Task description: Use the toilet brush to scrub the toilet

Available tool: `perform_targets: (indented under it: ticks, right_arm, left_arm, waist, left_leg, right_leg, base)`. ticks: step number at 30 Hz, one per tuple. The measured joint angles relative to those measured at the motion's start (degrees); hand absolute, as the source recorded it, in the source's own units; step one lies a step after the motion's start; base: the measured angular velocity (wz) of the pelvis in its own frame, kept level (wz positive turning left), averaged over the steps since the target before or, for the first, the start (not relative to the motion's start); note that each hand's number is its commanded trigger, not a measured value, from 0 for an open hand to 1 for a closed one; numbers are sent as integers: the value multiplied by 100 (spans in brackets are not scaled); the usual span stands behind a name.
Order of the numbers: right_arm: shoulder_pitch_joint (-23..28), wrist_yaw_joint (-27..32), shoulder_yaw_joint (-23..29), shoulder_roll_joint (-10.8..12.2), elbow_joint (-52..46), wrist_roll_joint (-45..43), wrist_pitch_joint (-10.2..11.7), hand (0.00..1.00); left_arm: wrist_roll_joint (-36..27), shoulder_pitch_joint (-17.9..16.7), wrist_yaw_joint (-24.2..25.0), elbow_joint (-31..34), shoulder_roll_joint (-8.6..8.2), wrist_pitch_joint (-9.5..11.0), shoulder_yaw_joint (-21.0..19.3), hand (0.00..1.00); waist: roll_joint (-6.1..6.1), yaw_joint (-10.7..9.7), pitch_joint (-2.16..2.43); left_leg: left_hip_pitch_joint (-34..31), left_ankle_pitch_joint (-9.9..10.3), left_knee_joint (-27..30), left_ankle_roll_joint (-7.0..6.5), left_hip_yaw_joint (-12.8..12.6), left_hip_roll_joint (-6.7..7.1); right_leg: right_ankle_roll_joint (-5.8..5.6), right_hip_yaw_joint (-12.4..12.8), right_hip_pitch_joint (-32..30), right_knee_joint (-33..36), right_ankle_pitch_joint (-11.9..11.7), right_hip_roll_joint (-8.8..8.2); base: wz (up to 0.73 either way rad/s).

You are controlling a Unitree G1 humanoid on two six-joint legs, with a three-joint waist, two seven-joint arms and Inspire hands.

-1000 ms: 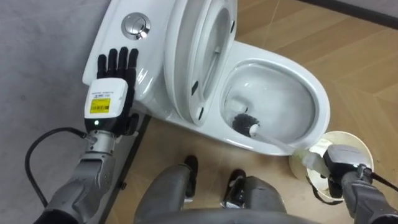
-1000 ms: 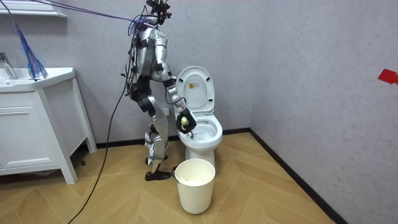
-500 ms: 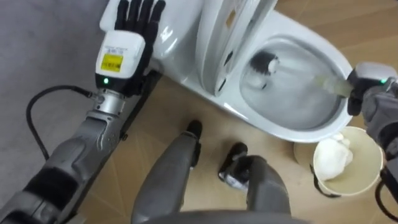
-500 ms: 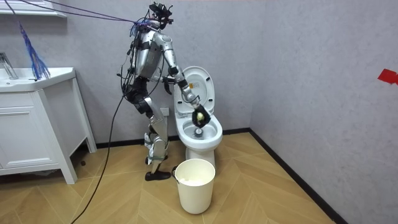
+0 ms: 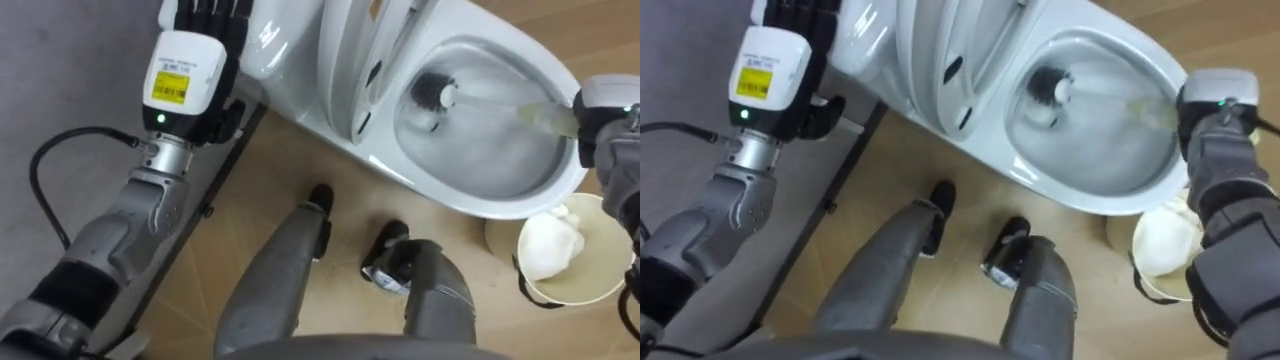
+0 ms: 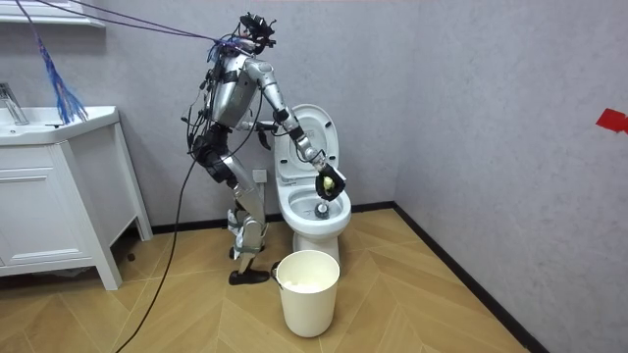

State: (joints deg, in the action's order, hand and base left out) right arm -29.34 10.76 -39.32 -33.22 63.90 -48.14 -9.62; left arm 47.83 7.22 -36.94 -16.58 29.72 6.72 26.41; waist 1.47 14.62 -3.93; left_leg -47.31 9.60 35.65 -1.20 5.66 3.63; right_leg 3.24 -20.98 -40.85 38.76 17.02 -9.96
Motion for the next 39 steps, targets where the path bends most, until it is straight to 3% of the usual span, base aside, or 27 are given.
perform_targets:
  ticks: [2, 4, 10, 13, 17, 20, 22, 24, 25, 26, 27, 31, 34, 39]
  right_arm:
    - [260, -43, 22, 49, -224, -163, -241, 100]
    - [595, -60, 42, 59, -492, -179, -441, 100]
    - [1447, -220, 527, 340, -1407, -421, -818, 100]
    - [1586, -224, 576, 507, -1565, -420, -920, 100]
    - [1432, -212, 526, 455, -1470, -303, -917, 100]
    - [955, -145, 217, 348, -887, 254, -694, 100]
    - [523, -133, 201, 324, -319, 952, -366, 100]
    - [222, -132, 246, 311, 1, 1470, -161, 100]
    - [-5, -128, 285, 274, 151, 1706, -18, 100]
    - [-85, -123, 311, 228, 205, 1788, 50, 100]
    - [-260, -95, 329, 122, 308, 2009, 140, 100]
    - [-603, -3, 515, -158, 344, 2068, 274, 100]
    - [-609, 69, 515, -298, 337, 2024, 366, 100]
    - [-566, 153, 511, -274, 121, 1247, 374, 100]
  left_arm:
    - [-12, -95, 6, -7, 0, -1, 7, 0]
    - [-112, -243, 2, -8, 2, 12, 17, 0]
    - [-427, -655, -40, -22, -2, 13, -47, 0]
    - [-722, -758, -127, -24, -2, 1, -56, 0]
    - [-901, -736, -172, -31, 27, -7, -46, 0]
    - [-1044, -629, -171, -40, 39, -12, 70, 0]
    - [-978, -533, -172, -25, 98, -14, 71, 0]
    - [-954, -470, -222, 8, 166, -26, 51, 0]
    - [-938, -486, -285, 133, 265, -57, 23, 0]
    - [-928, -483, -294, 178, 306, -70, -3, 0]
    - [-879, -447, -299, 251, 330, -88, -78, 0]
    - [-545, -503, -420, 279, 332, -274, -187, 0]
    - [-430, -521, -459, 259, 314, -383, -196, 0]
    - [-257, -514, -354, 198, 314, -488, -223, 0]
  waist:
    - [113, 3, 50]
    - [233, -60, 128]
    - [296, -357, 212]
    - [298, -429, 215]
    - [298, -384, 215]
    - [258, -289, 192]
    - [79, -205, 118]
    - [-136, -129, 95]
    - [-276, -170, 55]
    - [-336, -176, 43]
    - [-411, -182, 3]
    - [-635, -290, 4]
    - [-664, -328, 7]
    - [-630, -313, 13]
  left_leg:
    - [3, -1, -19, 1, 27, -5]
    - [28, -2, -22, 2, 52, 5]
    - [332, -4, -220, 25, 24, -70]
    - [403, 3, -237, 32, -74, -140]
    - [395, 19, -216, 60, -84, -228]
    - [397, 10, -207, 74, -97, -230]
    - [371, -11, -208, 88, -146, -188]
    - [279, -31, -200, 89, -242, -189]
    - [208, -55, -186, 95, -264, -188]
    - [178, -60, -176, 96, -276, -189]
    - [147, -69, -143, 97, -280, -191]
    - [95, -102, -124, 66, -368, -194]
    - [98, -116, -115, 41, -382, -193]
    - [103, -107, -106, 27, -401, -179]
  right_leg:
    - [-7, -36, 22, -20, -3, 8]
    - [-15, -75, 94, -128, -12, 58]
    - [-23, -122, 463, -447, -25, 162]
    - [-4, -118, 552, -523, -47, 230]
    - [50, -116, 576, -595, -101, 305]
    - [58, -89, 542, -537, -98, 288]
    - [71, 9, 394, -327, -41, 207]
    - [89, 111, 207, -200, -23, 180]
    - [118, 127, 95, -106, -10, 139]
    - [127, 136, 48, -60, -3, 119]
    - [132, 147, 3, -16, 0, 106]
    - [123, 248, -117, 54, -18, 85]
    - [93, 287, -118, 54, -60, 87]
    - [98, 286, -143, 124, -73, 43]
  base:
    - [10]
    - [5]
    - [6]
    - [-7]
    - [-7]
    - [-1]
    - [-5]
    - [-13]
    - [-10]
    - [0]
    - [0]
    - [-8]
    - [-4]
    - [-4]
